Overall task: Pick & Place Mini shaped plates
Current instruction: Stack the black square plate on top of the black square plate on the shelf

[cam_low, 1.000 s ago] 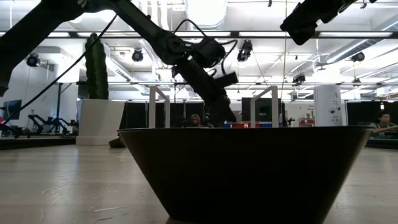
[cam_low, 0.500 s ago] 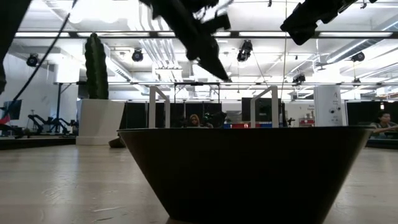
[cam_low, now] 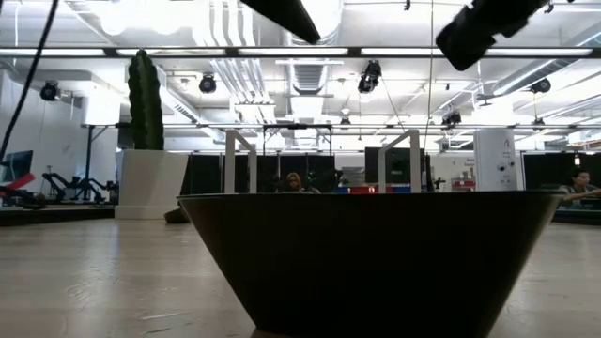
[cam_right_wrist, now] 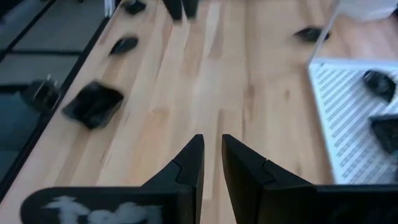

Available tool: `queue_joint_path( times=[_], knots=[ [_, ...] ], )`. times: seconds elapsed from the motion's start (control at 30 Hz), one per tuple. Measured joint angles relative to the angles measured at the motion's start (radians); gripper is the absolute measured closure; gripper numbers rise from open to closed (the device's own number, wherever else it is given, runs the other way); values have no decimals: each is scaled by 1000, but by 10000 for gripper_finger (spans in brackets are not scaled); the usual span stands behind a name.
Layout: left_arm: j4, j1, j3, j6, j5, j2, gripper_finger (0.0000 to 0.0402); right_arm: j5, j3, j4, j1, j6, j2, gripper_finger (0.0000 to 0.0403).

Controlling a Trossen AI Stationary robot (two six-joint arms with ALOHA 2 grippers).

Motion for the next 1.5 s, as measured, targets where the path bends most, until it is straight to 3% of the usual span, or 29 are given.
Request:
queue_joint_path(
  times=[0.37,0.6,0.8,1.07,1.5],
  knots=[
    [-22,-190,0,-163,-215,-1,333,0,-7,-200,265,130,55,351],
    [-21,-202,0,-204,-239,-1,333,-1,-25,-210,503,245,168,351],
    [-18,-200,0,-205,-255,-1,333,-9,-25,-207,634,334,308,351],
    [6,-195,0,-205,-285,-1,333,-94,-26,-165,708,393,460,351],
    [17,-191,0,-205,-289,-1,333,-96,-25,-128,711,385,588,351]
  ],
)
